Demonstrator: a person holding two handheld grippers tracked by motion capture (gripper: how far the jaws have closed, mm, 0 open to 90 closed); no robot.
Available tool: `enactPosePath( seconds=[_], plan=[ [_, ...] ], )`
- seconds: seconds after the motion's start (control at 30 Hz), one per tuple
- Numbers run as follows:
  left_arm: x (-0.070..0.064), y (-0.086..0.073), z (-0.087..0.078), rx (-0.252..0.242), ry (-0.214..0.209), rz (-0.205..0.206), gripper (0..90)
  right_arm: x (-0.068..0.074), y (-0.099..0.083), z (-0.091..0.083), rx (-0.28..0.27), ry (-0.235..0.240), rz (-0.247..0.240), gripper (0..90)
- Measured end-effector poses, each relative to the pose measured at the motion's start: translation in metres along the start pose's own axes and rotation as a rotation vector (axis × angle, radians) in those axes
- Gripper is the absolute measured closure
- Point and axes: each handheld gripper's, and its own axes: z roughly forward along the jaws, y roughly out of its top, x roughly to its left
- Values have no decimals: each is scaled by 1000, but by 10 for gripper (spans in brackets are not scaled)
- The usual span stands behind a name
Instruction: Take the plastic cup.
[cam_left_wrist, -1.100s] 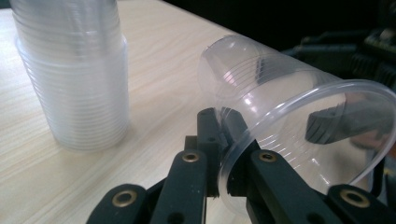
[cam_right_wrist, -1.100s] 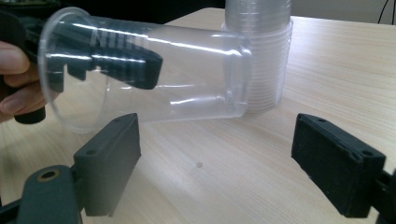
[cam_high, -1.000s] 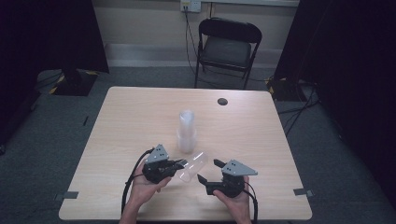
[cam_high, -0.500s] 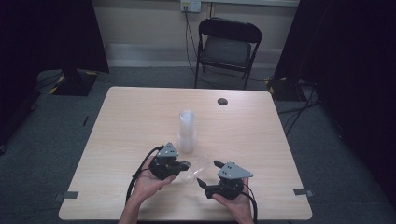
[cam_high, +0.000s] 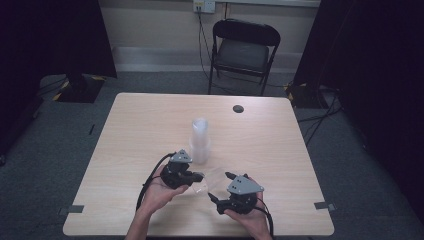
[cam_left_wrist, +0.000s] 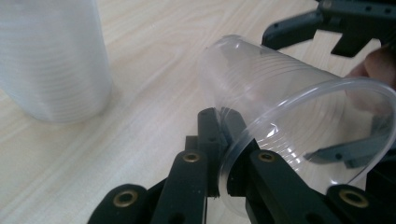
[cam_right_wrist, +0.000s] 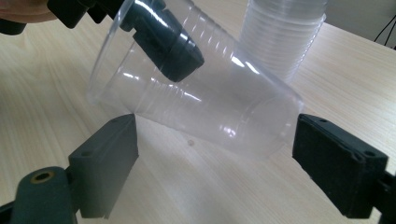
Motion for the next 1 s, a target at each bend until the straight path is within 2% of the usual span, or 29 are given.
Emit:
enactPosePath(
  seconds=[0.23,0.4,0.6,0.67,0.77,0.97,1.0],
  plan=[
    [-1,6,2,51,7,-10,883,2,0,4,5,-16,-21,130],
    [-2,10,5,88,7,-9,882,4,3,8,30,-37,-81,124],
    [-3,15,6,102,-14,-15,882,9,7,12,32,-69,-140,111],
    [-4,16,8,107,-35,-15,880,12,11,13,30,-63,-158,115],
    [-7,18,9,99,-32,-3,881,17,14,16,27,-52,-183,123],
    [-11,20,12,109,-36,-5,881,19,17,18,15,-55,-182,133],
    [-11,21,12,113,-47,-2,880,19,18,18,8,-48,-184,143]
  ],
)
